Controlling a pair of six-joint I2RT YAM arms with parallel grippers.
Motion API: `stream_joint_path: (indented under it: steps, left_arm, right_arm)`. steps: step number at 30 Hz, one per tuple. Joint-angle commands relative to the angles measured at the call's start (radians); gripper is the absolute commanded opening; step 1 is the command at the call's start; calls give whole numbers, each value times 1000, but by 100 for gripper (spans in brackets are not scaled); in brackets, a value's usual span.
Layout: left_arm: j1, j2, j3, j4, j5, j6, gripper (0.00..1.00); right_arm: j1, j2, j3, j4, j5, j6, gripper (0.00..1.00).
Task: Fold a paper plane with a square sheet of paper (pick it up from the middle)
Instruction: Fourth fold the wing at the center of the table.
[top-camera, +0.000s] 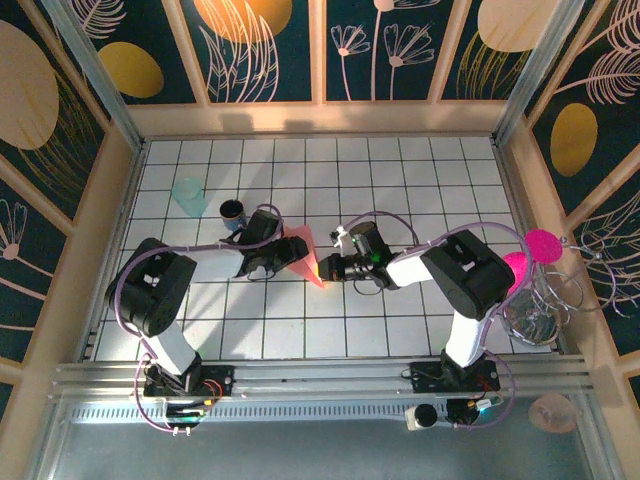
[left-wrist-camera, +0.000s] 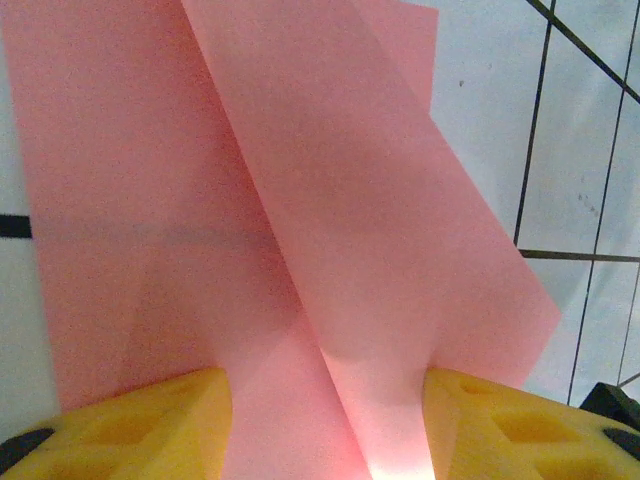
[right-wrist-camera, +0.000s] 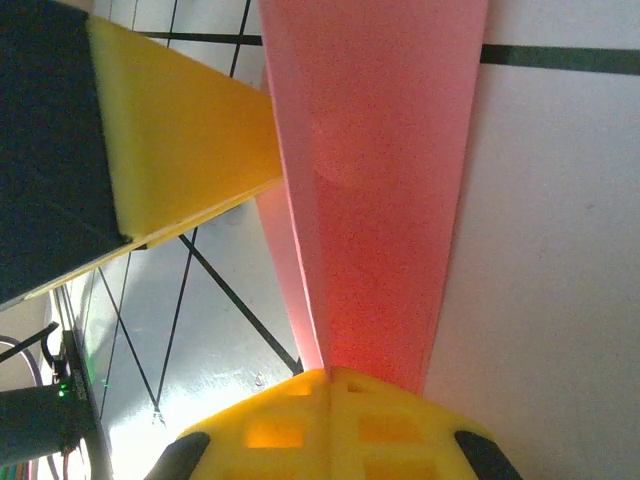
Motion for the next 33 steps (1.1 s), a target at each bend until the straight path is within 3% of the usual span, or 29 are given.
stream_joint_path:
  steps: [1, 9, 23, 33]
  left_arm:
    - [-1, 63, -9, -143, -77, 23, 53]
    - [-2, 84, -5, -169, -99, 23, 48]
    - [-3, 100, 8, -212, -118, 34, 48]
    - [-3, 102, 7, -212, -112, 34, 48]
  right_arm:
    - [-6, -47, -16, -23, 29, 1, 10]
    - [-6, -101, -31, -43, 97, -4, 31]
    - [17, -22, 45, -91, 61, -53, 32]
    - [21, 22, 82, -79, 39, -69, 26]
